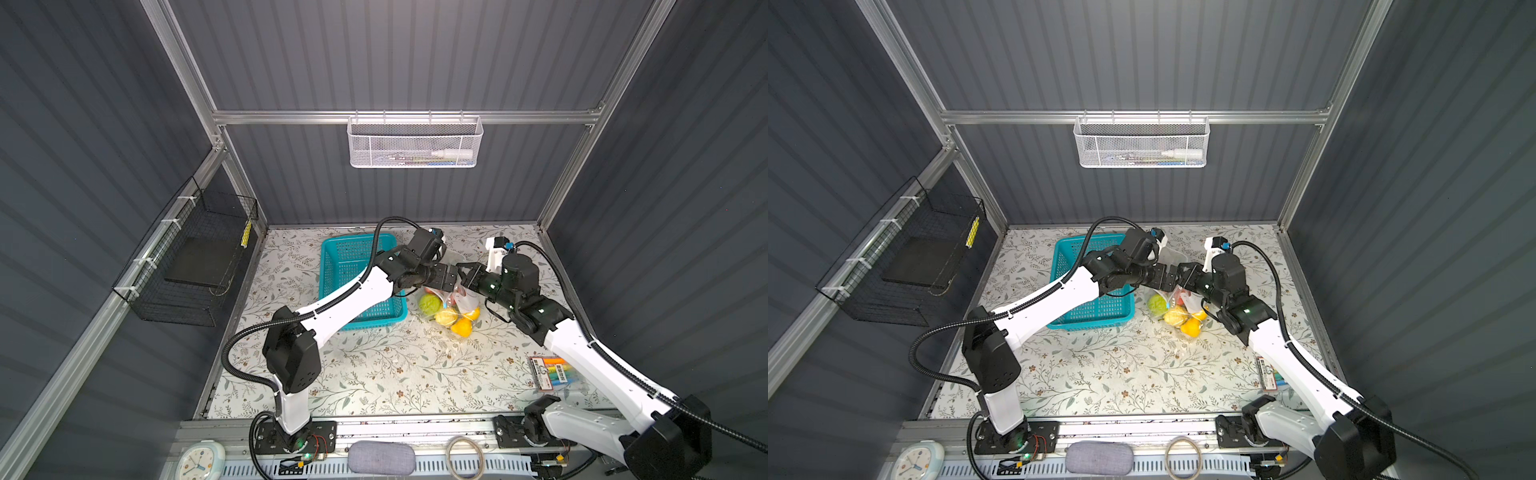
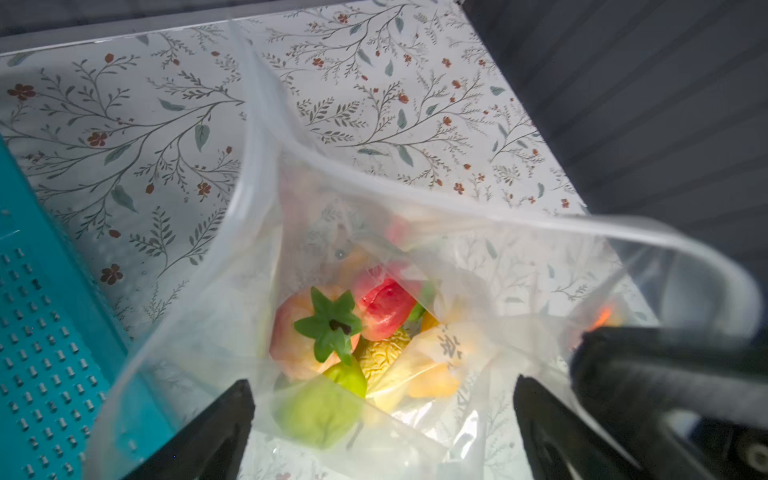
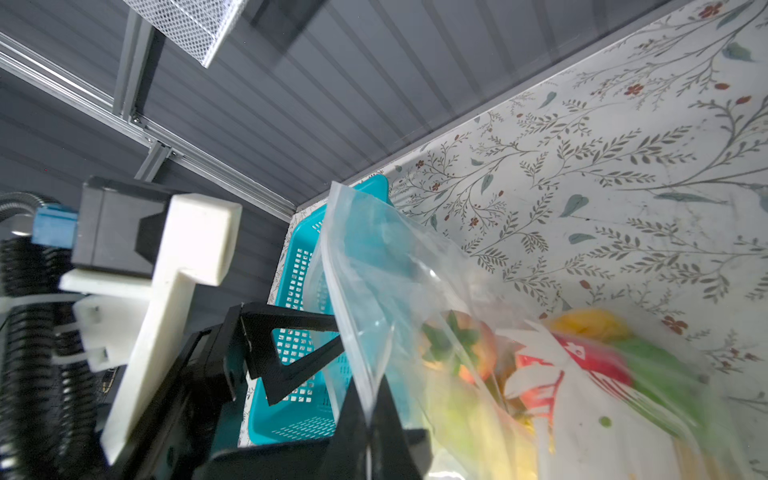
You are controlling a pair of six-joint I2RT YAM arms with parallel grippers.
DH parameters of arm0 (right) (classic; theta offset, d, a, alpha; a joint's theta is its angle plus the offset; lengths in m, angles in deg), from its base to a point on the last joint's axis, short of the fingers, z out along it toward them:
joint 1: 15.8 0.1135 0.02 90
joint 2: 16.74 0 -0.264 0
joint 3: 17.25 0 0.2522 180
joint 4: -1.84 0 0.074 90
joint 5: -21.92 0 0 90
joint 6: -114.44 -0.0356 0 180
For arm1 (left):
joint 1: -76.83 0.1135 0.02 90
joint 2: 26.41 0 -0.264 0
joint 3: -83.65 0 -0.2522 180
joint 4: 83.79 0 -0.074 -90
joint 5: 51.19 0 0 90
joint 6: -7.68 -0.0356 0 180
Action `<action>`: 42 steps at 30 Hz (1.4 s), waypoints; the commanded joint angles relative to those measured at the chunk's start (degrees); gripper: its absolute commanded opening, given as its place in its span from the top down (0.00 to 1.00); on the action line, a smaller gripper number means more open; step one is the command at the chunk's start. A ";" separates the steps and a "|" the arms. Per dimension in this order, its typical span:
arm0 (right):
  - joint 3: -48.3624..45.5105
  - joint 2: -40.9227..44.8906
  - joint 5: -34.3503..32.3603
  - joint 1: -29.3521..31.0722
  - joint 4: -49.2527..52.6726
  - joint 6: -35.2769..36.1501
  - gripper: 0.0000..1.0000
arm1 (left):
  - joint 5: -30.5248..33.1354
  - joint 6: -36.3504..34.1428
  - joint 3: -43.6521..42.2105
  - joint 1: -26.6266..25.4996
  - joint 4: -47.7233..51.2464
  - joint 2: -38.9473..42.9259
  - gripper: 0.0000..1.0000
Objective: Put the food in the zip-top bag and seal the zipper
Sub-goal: 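Lower the red pepper into the bag and open the left gripper, then pinch the bag's zipper edge with the left gripper while the right gripper holds it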
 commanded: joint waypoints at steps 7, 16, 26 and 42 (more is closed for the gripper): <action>5.31 -1.22 -1.38 0.65 7.78 3.75 1.00 | -5.21 -8.85 -2.40 -0.87 -4.61 10.78 0.00; 5.38 -2.96 -4.22 -0.25 7.07 0.76 1.00 | 1.33 -11.13 -16.93 -0.78 -11.62 20.20 0.01; 9.86 -9.41 -7.33 -2.80 10.15 -0.06 1.00 | -0.26 -7.30 -28.54 -2.04 -14.24 20.26 0.01; 10.68 -12.00 -6.53 -7.28 9.08 -4.81 1.00 | 11.99 -10.11 -38.58 -7.74 -42.19 15.12 0.17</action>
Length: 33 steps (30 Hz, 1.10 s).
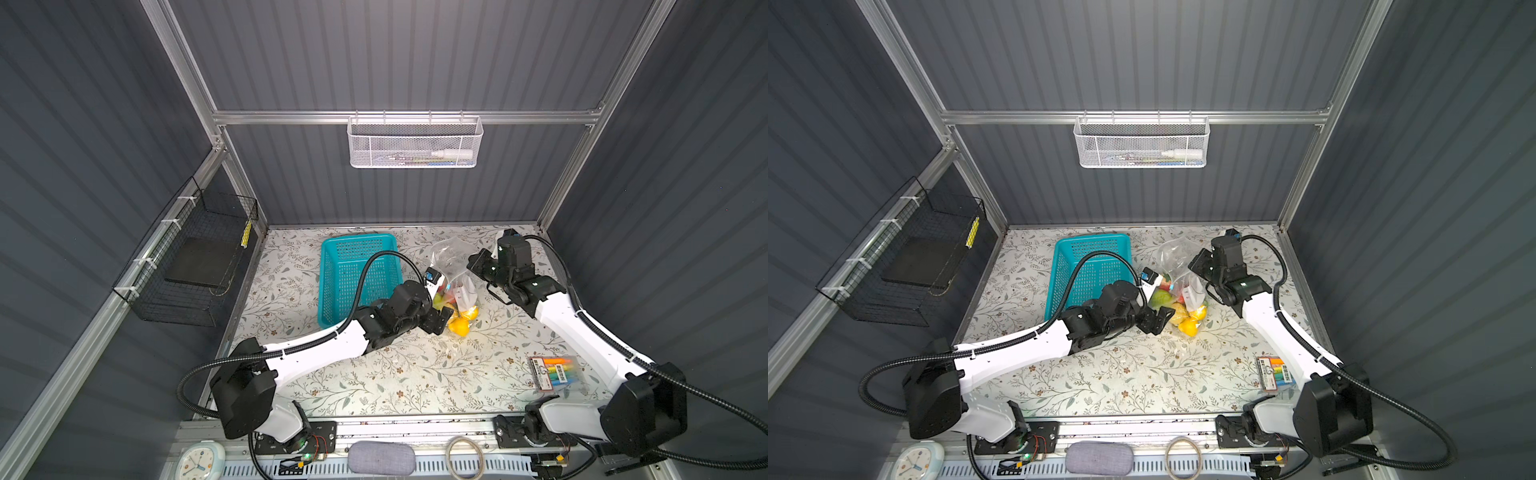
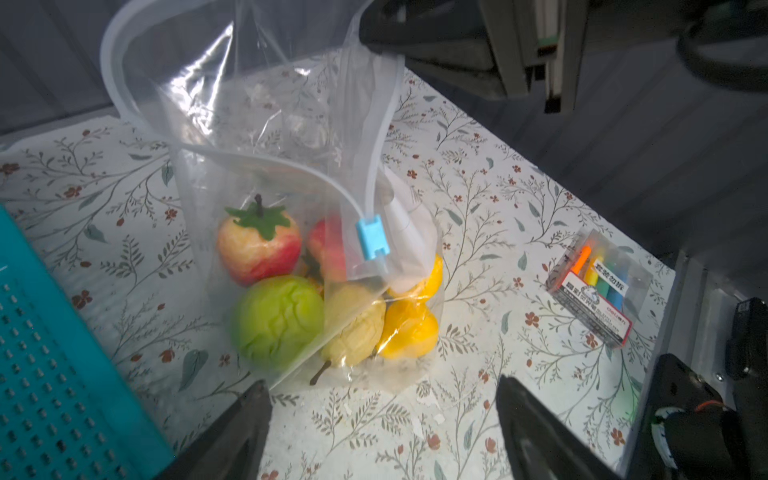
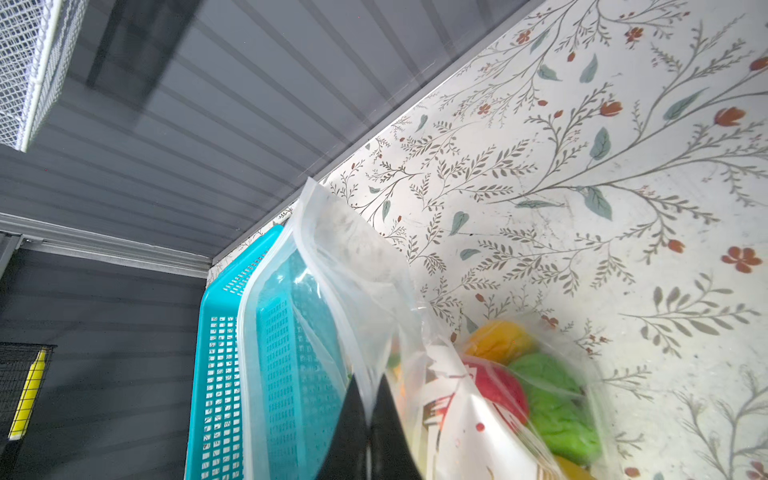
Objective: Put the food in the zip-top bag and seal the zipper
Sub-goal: 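Pinch the bag's zipper edge with the left gripper while the right gripper holds it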
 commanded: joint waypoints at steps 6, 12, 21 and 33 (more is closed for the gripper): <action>-0.34 1.67 1.52 -0.94 -1.66 -1.42 1.00 | 4.24 -3.85 2.06 0.09 -10.82 -5.95 0.28; -3.35 4.23 1.77 -1.03 -4.42 -1.26 1.00 | 4.01 -3.93 5.58 0.13 -9.54 -8.46 0.38; -4.66 5.96 2.41 -1.05 -4.96 -0.63 1.00 | 2.68 -3.26 7.06 0.28 -10.27 -9.11 0.59; -4.51 10.26 4.59 -1.11 -5.79 1.34 1.00 | 2.63 -11.52 12.27 1.97 -2.01 -6.32 0.97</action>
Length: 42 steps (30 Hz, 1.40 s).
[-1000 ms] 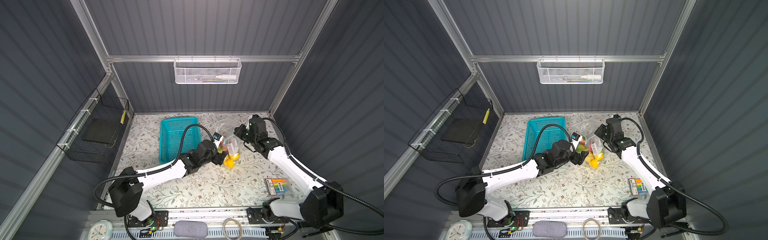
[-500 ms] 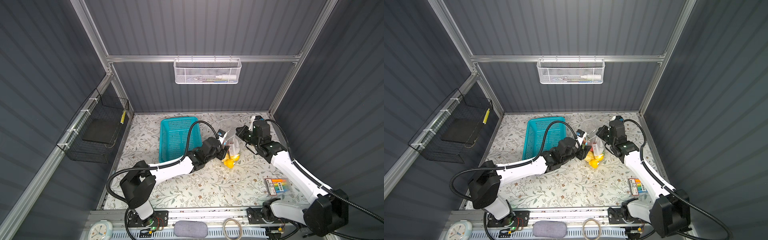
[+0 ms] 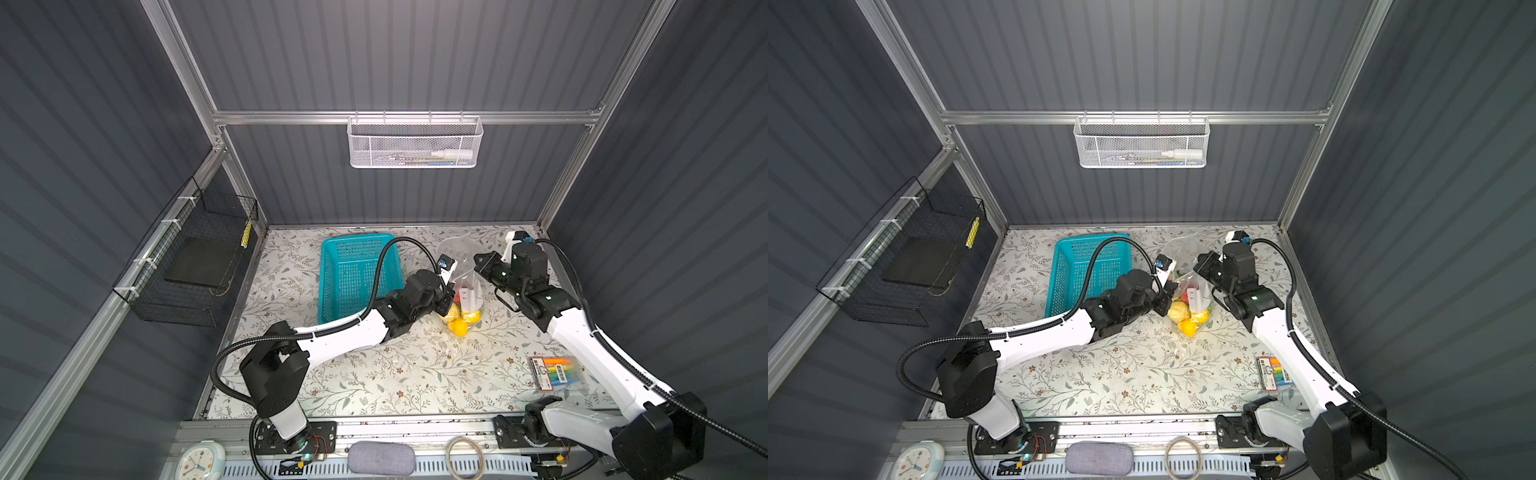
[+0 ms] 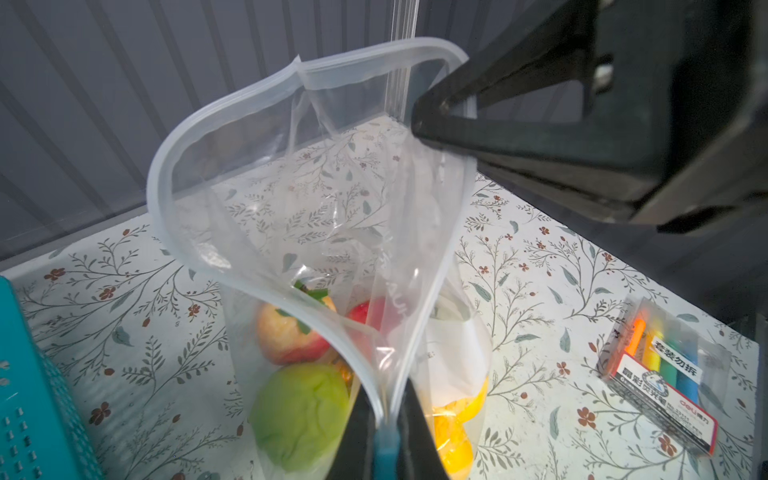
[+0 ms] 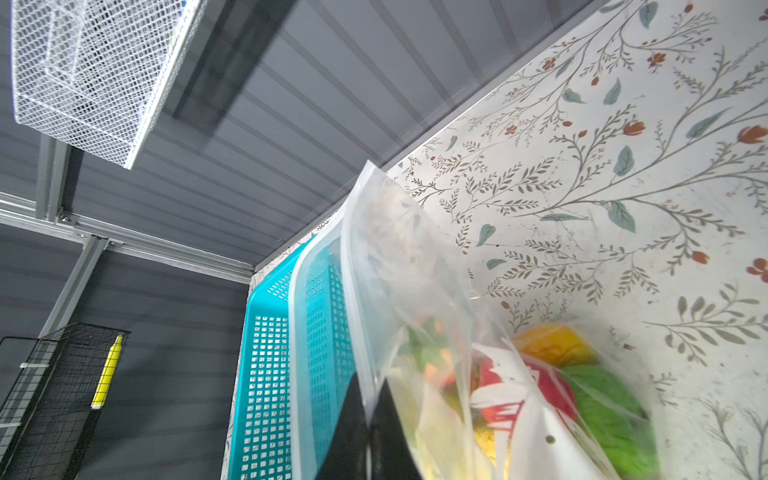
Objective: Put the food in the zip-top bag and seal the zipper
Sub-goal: 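Pinch the bag's zipper edge with the left gripper while the right gripper holds it, then hold the bag top with the left gripper while the right gripper releases and withdraws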
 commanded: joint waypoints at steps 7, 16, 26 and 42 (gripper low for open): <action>2.94 6.03 5.22 -0.33 -3.12 4.02 1.00 | -3.24 -13.97 13.24 4.37 8.61 3.62 1.00; 0.71 12.09 4.15 -0.25 -1.68 4.29 0.99 | -15.95 -20.49 20.30 8.59 15.05 4.03 1.00; -9.93 18.28 10.82 -0.33 -5.58 20.31 0.37 | -22.05 -20.51 13.36 8.62 17.51 3.80 1.00; 6.00 14.66 26.10 -0.24 19.59 70.76 0.17 | -26.33 -19.01 15.28 8.63 18.58 2.27 0.96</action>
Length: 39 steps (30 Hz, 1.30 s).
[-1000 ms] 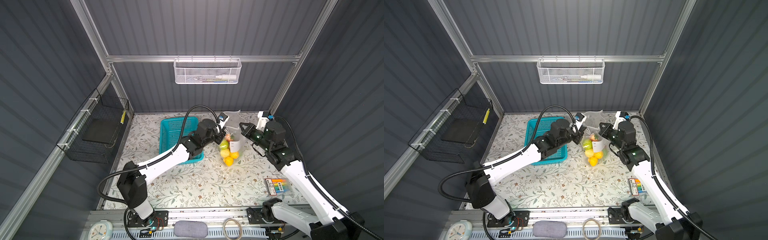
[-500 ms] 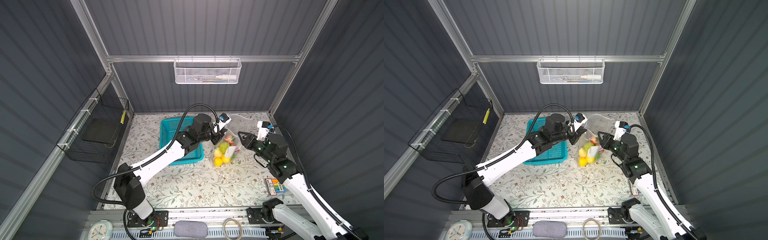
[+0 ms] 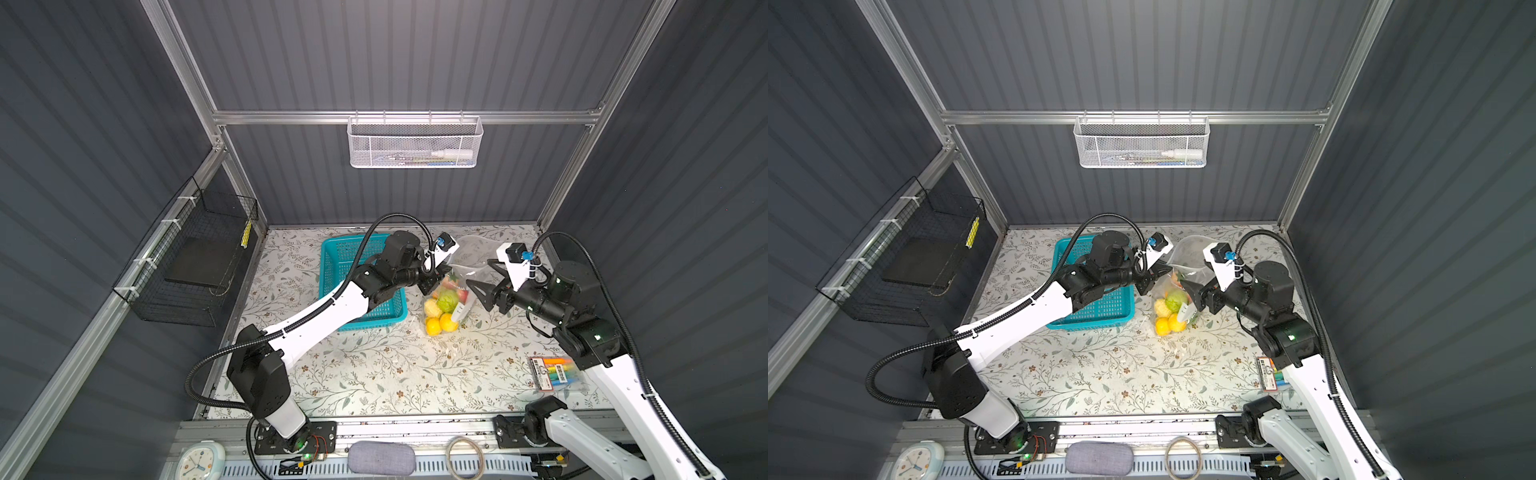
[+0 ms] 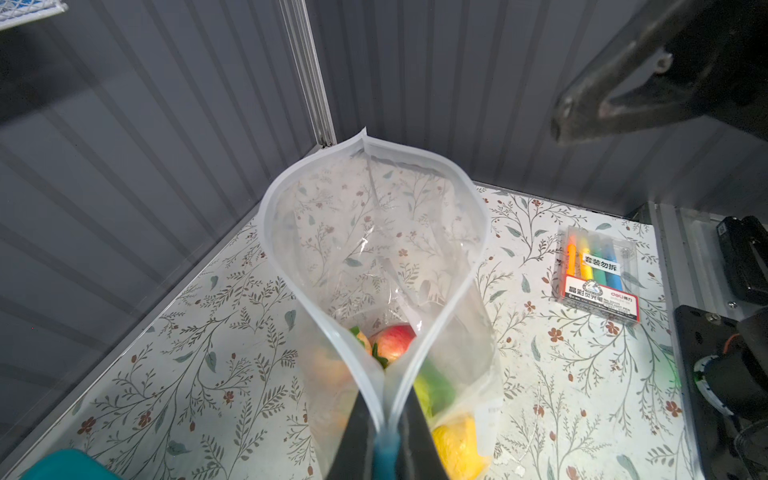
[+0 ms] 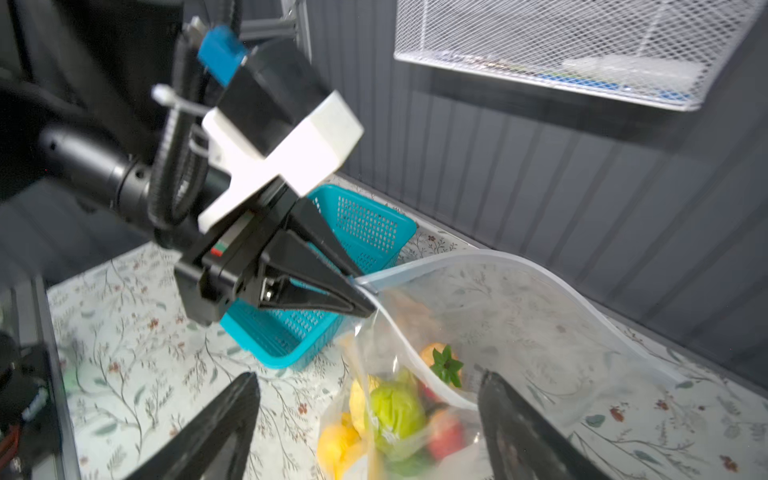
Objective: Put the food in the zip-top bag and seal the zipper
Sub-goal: 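Hold the bag top with the left gripper while the right gripper releases and withdraws, then grasp the bag's zipper end by the blue tab with the right gripper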
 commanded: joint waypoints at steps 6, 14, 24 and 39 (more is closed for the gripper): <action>8.79 -9.21 2.02 -0.11 10.87 17.93 0.23 | -3.20 1.56 1.64 0.06 0.82 -0.63 0.95; 11.47 -16.99 1.19 -0.11 8.95 21.45 0.29 | -4.44 2.49 1.77 0.10 0.36 -1.18 0.95; 10.33 -18.74 1.69 -0.11 7.79 20.40 0.86 | -3.74 3.26 0.00 0.10 -1.51 -0.32 0.89; 2.38 -15.63 7.46 -0.03 -7.15 -0.67 1.00 | -3.03 12.76 -14.48 6.90 -15.96 10.22 0.26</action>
